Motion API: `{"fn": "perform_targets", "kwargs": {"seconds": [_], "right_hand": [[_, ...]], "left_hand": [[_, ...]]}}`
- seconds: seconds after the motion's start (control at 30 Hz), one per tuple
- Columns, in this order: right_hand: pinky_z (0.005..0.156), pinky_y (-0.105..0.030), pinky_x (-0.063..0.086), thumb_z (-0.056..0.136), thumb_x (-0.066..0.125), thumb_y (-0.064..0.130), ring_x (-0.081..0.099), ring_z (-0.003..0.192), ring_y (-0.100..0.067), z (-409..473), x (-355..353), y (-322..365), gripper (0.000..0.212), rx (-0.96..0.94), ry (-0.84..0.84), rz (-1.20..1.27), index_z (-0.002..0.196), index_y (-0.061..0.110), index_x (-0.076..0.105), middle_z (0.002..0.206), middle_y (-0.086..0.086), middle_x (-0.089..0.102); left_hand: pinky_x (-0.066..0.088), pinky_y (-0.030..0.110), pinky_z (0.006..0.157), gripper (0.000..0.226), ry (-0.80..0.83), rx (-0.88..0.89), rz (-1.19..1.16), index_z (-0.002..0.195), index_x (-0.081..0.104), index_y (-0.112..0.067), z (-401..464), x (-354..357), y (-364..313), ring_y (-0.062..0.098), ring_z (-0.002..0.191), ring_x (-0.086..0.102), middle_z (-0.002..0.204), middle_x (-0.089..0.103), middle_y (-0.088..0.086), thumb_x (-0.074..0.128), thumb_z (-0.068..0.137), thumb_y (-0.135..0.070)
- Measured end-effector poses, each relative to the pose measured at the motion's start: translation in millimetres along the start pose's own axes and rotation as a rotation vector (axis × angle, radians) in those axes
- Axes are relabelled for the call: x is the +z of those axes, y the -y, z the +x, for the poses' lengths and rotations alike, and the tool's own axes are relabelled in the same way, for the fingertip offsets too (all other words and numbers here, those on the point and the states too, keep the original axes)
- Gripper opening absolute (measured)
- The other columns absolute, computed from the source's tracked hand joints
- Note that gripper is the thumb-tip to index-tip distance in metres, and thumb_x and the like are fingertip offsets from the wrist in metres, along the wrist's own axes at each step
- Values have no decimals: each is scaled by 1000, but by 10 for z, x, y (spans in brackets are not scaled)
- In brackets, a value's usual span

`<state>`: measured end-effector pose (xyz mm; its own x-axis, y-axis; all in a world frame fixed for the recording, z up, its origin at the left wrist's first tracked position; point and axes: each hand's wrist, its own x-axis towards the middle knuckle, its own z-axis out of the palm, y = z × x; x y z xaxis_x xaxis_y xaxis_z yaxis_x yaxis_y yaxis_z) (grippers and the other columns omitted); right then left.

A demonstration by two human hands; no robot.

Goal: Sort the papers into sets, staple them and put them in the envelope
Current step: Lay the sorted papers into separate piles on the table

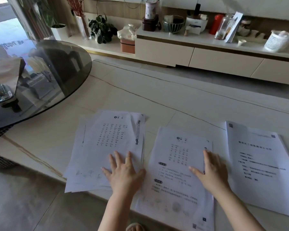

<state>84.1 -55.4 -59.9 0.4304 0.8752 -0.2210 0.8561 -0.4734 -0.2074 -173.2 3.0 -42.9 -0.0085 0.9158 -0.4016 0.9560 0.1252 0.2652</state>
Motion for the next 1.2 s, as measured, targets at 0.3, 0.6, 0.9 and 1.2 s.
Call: {"fn": "perform_targets", "kwargs": {"seconds": [0.3, 0.6, 0.9, 1.2], "right_hand": [[96, -66, 35, 74, 80, 26, 45, 128, -45, -133, 203, 84, 68, -67, -190, 100, 133, 3, 53, 129, -25, 57], [81, -20, 41, 85, 68, 5, 46, 126, -17, -122, -123, 230, 75, 111, -179, 899, 147, 18, 29, 146, -5, 36], [102, -33, 39, 80, 67, 53, 35, 131, -25, -262, -47, 455, 98, 58, 17, 191, 150, 10, 14, 143, -11, 36], [103, -40, 35, 80, 52, 68, 29, 138, -29, -170, -1, 244, 89, 71, -136, -72, 145, 10, 34, 152, -10, 33]], "left_hand": [[9, 56, 116, 61, -42, 24, -45, 144, 30, -32, -17, -27, -112, 29, 147, 2, 157, 12, 7, 49, 89, -51], [33, 48, 104, 19, -190, -21, -388, 95, 67, -21, 28, -89, -88, 23, 121, 43, 110, 60, -3, 53, 86, -31], [40, 54, 96, 20, -239, 24, -244, 72, 57, -11, 58, 22, -47, 30, 111, 49, 86, 59, 0, 49, 89, -16], [35, 46, 101, 20, -245, 92, -159, 100, 64, -19, 38, 17, -40, 20, 117, 42, 111, 57, -4, 48, 93, -29]]}}
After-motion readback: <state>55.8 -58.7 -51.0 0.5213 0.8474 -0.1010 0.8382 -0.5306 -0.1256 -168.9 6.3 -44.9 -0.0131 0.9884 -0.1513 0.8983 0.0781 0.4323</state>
